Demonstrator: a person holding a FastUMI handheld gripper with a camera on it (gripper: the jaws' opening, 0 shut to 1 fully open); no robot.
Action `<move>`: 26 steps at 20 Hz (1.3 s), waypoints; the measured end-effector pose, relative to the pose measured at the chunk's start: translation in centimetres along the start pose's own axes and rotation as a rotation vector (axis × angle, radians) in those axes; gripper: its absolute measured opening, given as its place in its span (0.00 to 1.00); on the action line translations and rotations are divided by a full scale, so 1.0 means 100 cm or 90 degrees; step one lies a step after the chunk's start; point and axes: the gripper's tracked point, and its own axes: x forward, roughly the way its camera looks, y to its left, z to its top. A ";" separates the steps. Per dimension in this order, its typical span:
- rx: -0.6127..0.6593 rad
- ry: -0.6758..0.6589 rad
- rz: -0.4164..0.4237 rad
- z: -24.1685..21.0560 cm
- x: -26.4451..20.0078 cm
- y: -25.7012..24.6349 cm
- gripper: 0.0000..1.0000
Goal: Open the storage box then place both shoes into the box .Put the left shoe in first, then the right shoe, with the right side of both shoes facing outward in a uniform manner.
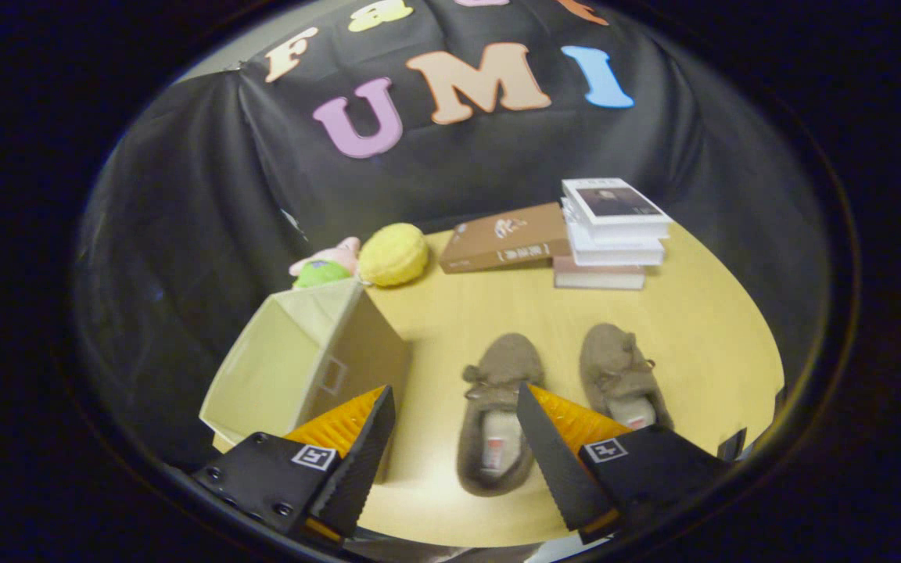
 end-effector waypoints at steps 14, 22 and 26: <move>0.026 0.198 -0.085 -0.073 0.057 -0.054 0.22; 0.056 0.245 -0.105 -0.078 0.053 -0.059 0.05; 0.062 0.246 -0.093 -0.077 0.051 -0.052 0.04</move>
